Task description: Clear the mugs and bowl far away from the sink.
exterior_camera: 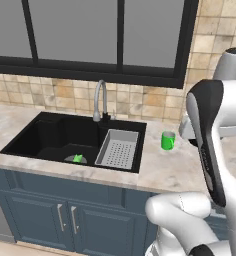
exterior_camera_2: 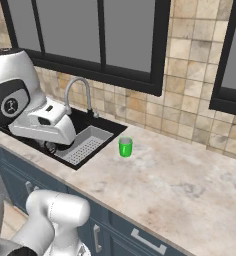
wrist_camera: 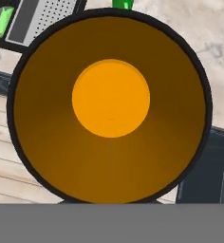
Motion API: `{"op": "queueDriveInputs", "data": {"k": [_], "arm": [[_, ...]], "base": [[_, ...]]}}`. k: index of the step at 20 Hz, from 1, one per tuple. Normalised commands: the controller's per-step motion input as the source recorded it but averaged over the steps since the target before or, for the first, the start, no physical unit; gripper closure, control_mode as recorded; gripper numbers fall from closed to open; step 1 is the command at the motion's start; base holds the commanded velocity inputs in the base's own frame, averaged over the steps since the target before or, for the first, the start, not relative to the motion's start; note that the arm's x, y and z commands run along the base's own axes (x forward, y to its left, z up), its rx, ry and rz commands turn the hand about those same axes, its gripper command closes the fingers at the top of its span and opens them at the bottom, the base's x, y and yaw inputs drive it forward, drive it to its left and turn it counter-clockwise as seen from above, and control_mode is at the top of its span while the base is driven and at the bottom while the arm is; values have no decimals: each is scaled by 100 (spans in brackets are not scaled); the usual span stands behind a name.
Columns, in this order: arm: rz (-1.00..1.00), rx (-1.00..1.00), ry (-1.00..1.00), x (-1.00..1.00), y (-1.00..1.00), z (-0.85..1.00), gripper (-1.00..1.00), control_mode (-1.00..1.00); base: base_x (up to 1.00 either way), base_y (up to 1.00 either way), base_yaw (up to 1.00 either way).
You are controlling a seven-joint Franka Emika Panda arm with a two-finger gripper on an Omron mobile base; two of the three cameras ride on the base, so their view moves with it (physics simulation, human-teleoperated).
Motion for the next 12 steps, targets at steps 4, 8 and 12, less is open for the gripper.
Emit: {"op": "queueDriveInputs", "data": {"k": [4, 8, 12], "arm": [[0, -10, 0, -16, 1, 75, 100, -100], [2, -4, 0, -27, 8, 56, 100, -100], [4, -5, 0, -31, 27, 30, 100, 100]], "base": [[0, 0, 0], [0, 0, 0], [-13, 16, 1]]}}
